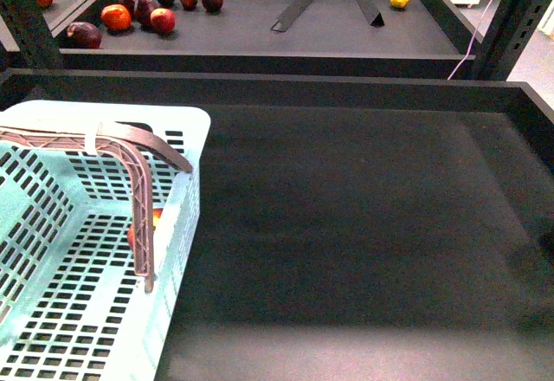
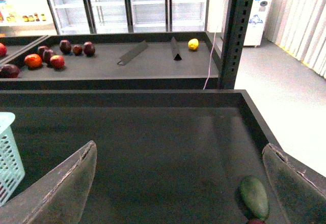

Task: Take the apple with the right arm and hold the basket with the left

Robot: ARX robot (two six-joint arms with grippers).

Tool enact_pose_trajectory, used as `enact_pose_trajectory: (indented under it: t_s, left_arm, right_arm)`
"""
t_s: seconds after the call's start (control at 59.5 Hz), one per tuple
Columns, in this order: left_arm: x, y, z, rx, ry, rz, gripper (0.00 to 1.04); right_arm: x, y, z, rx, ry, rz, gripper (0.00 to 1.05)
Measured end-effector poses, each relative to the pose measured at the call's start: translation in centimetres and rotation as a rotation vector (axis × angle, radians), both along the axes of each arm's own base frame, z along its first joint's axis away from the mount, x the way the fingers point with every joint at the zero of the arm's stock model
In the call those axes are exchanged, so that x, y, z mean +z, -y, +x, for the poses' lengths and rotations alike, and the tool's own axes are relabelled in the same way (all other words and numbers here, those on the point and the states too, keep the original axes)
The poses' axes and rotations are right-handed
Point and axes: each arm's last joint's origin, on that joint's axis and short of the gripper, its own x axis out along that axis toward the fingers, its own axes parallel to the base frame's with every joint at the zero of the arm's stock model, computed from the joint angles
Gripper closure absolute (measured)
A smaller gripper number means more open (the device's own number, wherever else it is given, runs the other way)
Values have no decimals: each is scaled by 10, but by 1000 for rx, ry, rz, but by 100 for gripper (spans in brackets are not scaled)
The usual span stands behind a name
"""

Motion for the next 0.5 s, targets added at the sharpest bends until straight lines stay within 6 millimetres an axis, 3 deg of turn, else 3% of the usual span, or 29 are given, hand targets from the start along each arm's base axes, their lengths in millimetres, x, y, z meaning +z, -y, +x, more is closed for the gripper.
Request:
enact_pose_trajectory:
  t_s: [0.235, 0.504]
  left_arm:
    - [0, 0, 0, 0, 0, 0, 101]
    - [0, 0, 0, 0, 0, 0, 50]
  right_arm:
    - [0, 0, 0, 0, 0, 0, 9]
    - [0, 0, 0, 0, 0, 0, 9]
